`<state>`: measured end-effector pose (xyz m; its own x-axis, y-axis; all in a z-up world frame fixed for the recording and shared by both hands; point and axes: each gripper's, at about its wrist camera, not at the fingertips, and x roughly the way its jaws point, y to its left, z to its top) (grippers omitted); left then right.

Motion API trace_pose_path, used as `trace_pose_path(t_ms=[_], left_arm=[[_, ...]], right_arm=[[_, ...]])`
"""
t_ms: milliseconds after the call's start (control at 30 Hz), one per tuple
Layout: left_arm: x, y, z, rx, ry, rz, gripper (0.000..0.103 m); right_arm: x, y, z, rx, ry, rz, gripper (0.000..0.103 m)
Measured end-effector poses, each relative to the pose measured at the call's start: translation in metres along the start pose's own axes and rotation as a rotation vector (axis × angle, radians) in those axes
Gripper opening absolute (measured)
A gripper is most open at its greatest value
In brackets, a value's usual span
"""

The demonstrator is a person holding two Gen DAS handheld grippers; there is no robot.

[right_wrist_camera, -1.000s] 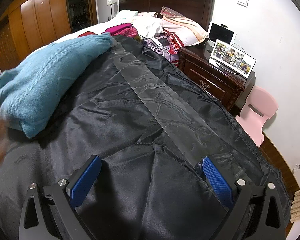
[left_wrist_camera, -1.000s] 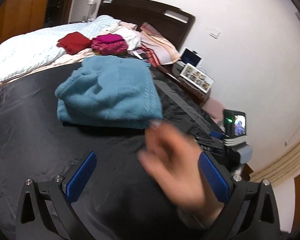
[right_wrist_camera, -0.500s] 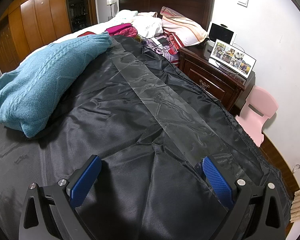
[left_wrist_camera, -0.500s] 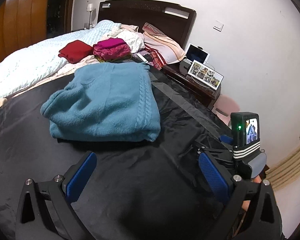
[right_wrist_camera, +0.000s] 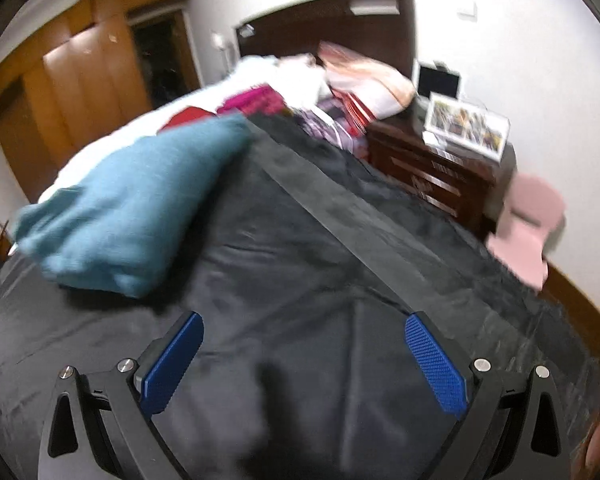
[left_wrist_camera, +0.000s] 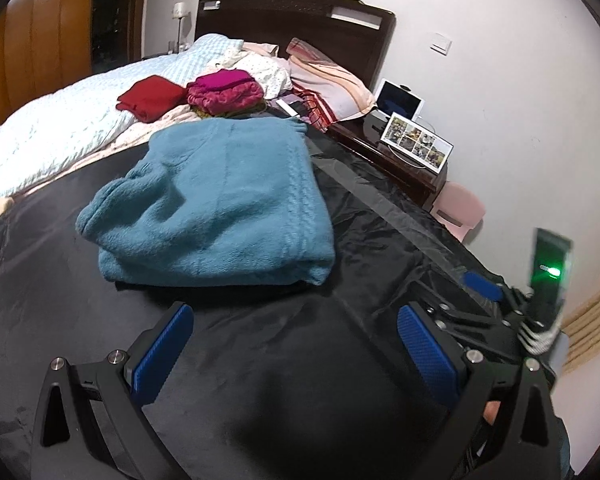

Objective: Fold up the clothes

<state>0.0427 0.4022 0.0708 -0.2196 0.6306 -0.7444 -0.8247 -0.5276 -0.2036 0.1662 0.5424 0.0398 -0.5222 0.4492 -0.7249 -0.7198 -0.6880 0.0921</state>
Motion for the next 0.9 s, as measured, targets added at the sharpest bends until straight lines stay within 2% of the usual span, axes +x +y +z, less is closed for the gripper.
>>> trace_pose_path(t_ms=[167, 400, 500, 633, 900], left_arm=[[-0.003, 0.008, 0.0, -0.011, -0.007, 0.006, 0.102], [-0.007, 0.02, -0.002, -0.01, -0.029, 0.068, 0.102], [-0.009, 0.027, -0.003, -0.014, -0.035, 0.083, 0.102], [-0.01, 0.035, -0.004, -0.02, -0.042, 0.103, 0.102], [-0.014, 0.049, -0.006, -0.042, -0.056, 0.118, 0.102]], right_arm=[[-0.022, 0.03, 0.006, -0.063, -0.06, 0.004, 0.103], [-0.032, 0.055, 0.009, -0.083, -0.108, 0.043, 0.103], [-0.037, 0.064, 0.008, -0.09, -0.143, 0.038, 0.103], [-0.045, 0.075, 0.009, -0.12, -0.195, -0.013, 0.103], [-0.046, 0.093, 0.017, -0.12, -0.199, 0.052, 0.103]])
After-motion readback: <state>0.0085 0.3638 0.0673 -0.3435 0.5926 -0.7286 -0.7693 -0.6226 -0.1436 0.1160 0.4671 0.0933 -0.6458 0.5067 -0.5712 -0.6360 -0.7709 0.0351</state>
